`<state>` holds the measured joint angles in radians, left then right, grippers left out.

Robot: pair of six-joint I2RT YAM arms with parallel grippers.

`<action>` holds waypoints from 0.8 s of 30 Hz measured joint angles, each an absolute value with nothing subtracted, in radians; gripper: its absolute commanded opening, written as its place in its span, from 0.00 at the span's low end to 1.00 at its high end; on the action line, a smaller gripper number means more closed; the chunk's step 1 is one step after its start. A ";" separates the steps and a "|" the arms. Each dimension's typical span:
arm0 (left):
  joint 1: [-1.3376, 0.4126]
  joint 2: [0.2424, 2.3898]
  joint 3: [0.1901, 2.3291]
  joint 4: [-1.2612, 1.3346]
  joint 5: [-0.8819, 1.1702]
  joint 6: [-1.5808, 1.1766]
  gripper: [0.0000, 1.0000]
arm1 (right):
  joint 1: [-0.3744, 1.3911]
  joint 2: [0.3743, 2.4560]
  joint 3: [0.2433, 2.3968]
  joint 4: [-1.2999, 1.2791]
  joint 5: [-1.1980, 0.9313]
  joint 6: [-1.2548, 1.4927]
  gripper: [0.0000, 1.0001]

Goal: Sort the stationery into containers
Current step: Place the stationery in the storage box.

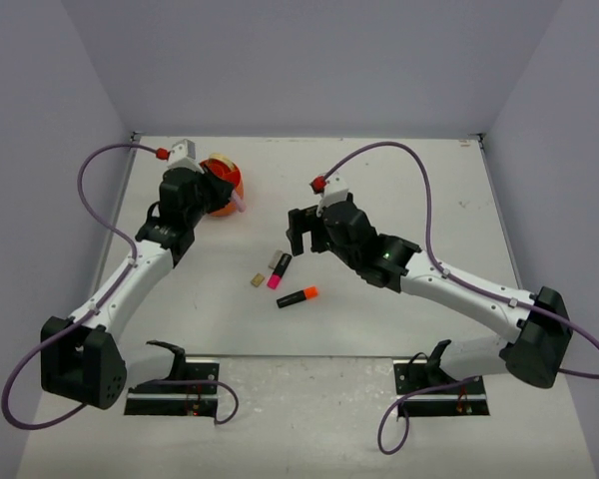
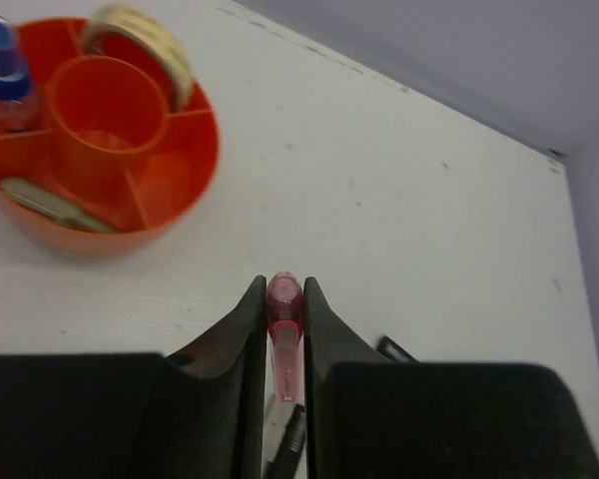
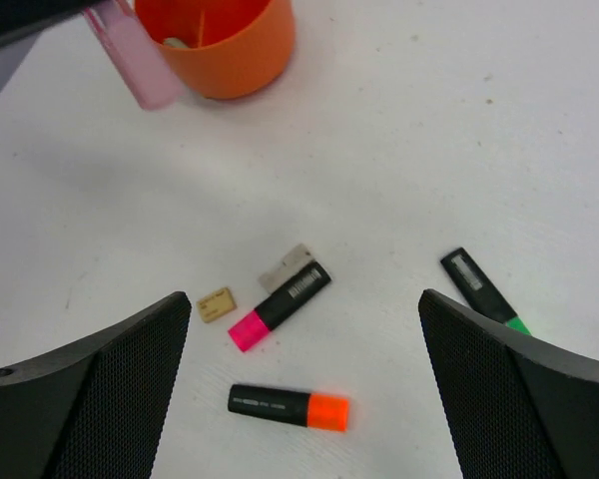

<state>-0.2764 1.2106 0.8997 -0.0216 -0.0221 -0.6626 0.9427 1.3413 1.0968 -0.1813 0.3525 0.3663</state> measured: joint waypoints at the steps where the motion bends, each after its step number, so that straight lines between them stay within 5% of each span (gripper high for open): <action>1: -0.250 1.239 0.912 -0.025 -0.056 -0.657 0.00 | 0.932 1.321 1.078 -0.195 0.358 0.378 0.99; 24: -0.120 1.532 0.983 0.231 -0.301 -0.623 0.00 | 0.778 1.009 0.836 -0.277 0.185 0.492 0.99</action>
<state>-0.1205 1.5316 0.9833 0.2308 -0.3006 -0.6231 0.7784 1.0095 0.8356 -0.2769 0.1852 0.4917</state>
